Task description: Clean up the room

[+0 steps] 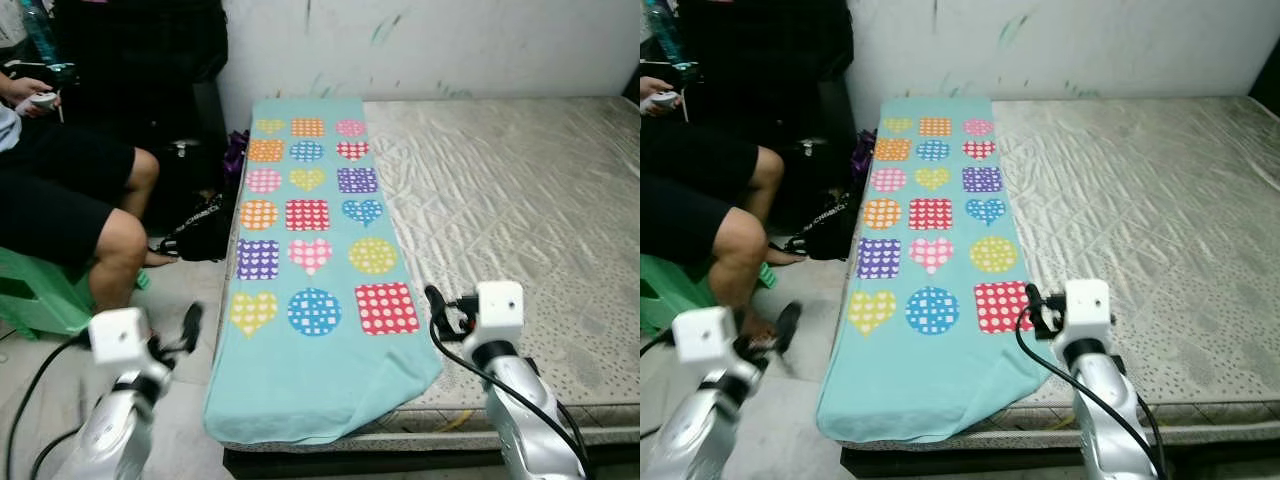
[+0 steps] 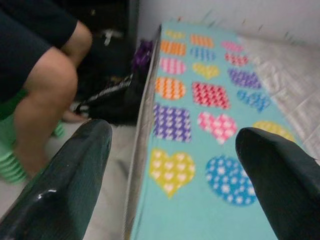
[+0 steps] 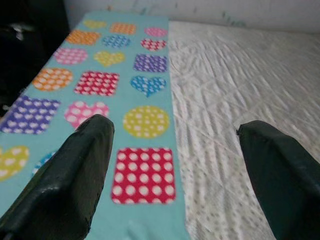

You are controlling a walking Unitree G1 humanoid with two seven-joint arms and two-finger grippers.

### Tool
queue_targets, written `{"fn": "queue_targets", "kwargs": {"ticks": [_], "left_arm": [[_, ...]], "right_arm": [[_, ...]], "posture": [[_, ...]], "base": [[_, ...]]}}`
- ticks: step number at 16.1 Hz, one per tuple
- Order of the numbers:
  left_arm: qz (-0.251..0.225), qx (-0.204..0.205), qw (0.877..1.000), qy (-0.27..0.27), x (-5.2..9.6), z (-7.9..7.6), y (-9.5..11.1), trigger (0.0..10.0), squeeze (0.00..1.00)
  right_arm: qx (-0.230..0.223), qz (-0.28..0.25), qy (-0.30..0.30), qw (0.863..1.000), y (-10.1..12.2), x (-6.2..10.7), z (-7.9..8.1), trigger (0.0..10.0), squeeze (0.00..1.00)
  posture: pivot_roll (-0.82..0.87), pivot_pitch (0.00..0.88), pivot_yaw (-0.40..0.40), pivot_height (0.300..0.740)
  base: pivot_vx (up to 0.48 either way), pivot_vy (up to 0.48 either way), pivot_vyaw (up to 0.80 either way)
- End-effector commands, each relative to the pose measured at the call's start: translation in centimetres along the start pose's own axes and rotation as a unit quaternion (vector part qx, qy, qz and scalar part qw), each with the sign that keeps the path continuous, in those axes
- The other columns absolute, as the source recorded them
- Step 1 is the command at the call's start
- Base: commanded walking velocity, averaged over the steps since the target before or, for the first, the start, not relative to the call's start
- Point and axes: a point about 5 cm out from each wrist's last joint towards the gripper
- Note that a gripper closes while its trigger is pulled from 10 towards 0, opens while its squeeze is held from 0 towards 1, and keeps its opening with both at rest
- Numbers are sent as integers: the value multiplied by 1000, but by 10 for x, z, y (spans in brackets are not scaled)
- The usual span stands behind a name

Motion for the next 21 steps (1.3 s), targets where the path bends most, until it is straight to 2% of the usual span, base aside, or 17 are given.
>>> {"fn": "queue_targets", "kwargs": {"ticks": [1,4,12,21], "left_arm": [[3,-11,1000,14,3,10,-1,10000,0],[3,-14,1000,6,2,8,-1,10000,0],[-6,-4,1000,0,-4,1,4,10000,0],[-4,2,1000,8,-7,1,3,10000,0]], "right_arm": [[5,2,8,1000,0,1,0,10000,0],[16,8,9,1000,-3,2,-5,10000,0],[13,3,23,1000,-1,1,-2,10000,0],[15,-2,39,999,1,0,2,10000,0]], "posture": [[-148,65,33,740],[-146,67,30,740],[-154,69,27,740],[-157,71,28,633]], "base": [[0,0,0],[0,0,0],[0,0,0],[0,0,0]]}}
Point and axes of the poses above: a point about 5 cm out from each wrist's last joint towards the gripper, its own x axis pointing back from the gripper into the wrist, its own y axis along the axis of the wrist's last joint, z = x × y, and after that the axes turned 1 degree about -x, right-handed
